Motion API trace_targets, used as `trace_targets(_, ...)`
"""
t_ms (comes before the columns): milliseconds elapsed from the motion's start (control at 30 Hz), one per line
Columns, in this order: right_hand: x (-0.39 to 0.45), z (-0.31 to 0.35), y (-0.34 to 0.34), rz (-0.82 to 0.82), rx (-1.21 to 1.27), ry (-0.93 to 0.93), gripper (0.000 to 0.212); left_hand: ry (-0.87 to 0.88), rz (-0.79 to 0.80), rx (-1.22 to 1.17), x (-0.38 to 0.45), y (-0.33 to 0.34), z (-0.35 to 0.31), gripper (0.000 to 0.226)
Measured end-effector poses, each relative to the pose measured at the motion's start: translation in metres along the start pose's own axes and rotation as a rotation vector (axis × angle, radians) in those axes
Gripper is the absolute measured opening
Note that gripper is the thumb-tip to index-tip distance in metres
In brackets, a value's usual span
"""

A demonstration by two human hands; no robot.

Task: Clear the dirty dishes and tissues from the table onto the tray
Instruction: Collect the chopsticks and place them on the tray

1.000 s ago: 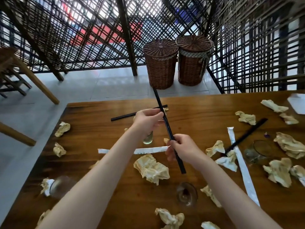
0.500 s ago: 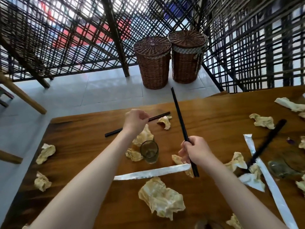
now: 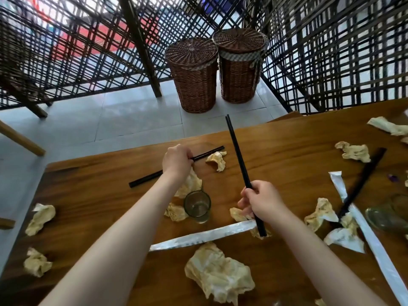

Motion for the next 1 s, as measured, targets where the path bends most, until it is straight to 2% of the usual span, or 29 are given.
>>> trace_targets(233,-0.001,-0.001,0.001,0.005,0.001,0.017,0.03,-0.006,0.04,0.015,0.001,0.0,-0.001,0.014)
trace_targets(467,-0.006,-0.001,-0.001,-0.007,-0.01,0.02,0.027,-0.02,0.02,0.003,0.0,-0.005,-0.001,0.013)
trace_targets(633,-0.018,-0.002,-0.009,-0.015,-0.004,0.019,0.028,-0.025,-0.06,-0.12,0.005,-0.035,0.002,0.015)
trace_targets(833,-0.038,-0.004,-0.026,-0.058,0.029,0.0,0.017,0.022,-0.211,-0.236,0.005,-0.093,-0.014,0.019)
trace_targets(1000,-0.061,-0.004,-0.047,-0.058,0.054,-0.01,0.017,-0.047,-0.275,-0.513,-0.002,-0.132,-0.049,0.018)
Point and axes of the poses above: each hand's wrist, its own x-axis towards the middle knuckle, its own y-axis out of the palm, z = x × y, the point moved 2 cm from there along x, towards the middle knuckle, and after that the axes turned 13 degrees about y, right-handed, at the moved point
